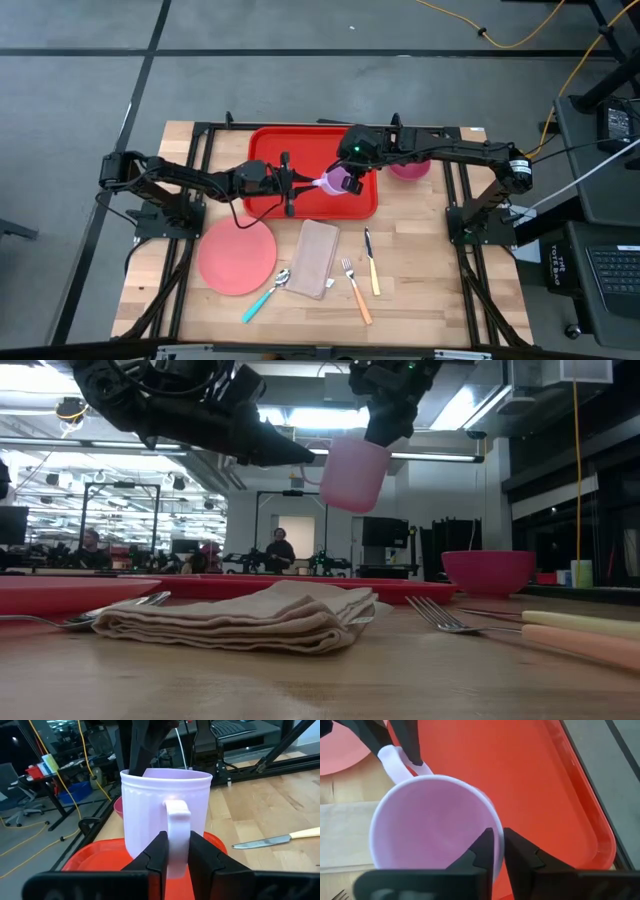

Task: Set up tray
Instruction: Put the purple mug on top of the orange serving tray

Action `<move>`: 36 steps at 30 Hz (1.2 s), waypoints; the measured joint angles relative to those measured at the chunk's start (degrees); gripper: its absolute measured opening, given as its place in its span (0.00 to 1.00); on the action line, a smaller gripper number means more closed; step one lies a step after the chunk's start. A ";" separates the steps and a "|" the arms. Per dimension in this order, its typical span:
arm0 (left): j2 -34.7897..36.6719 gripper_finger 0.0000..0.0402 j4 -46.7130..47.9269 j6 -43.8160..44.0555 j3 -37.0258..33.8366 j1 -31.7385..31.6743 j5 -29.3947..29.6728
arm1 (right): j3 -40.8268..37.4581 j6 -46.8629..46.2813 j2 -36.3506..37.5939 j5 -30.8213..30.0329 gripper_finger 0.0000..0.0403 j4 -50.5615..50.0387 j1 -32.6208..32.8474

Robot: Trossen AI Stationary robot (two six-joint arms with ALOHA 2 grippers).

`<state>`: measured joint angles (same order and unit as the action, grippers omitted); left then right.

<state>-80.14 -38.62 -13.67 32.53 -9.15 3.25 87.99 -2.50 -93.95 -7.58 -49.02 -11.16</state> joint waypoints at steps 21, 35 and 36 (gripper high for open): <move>3.32 0.11 1.83 -3.15 -0.02 -0.07 -1.78 | 8.30 5.20 0.81 -0.04 0.29 -5.75 0.02; 17.41 0.11 12.25 0.95 -2.60 -9.46 -14.37 | -4.36 4.52 10.13 -3.88 0.14 0.01 0.24; 18.10 0.10 12.01 1.26 -3.21 -10.23 -15.08 | -6.87 4.43 11.37 -3.89 0.11 1.96 0.23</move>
<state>-62.04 -26.61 -12.41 29.32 -19.38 -11.83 81.12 1.92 -82.58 -11.47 -47.06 -10.93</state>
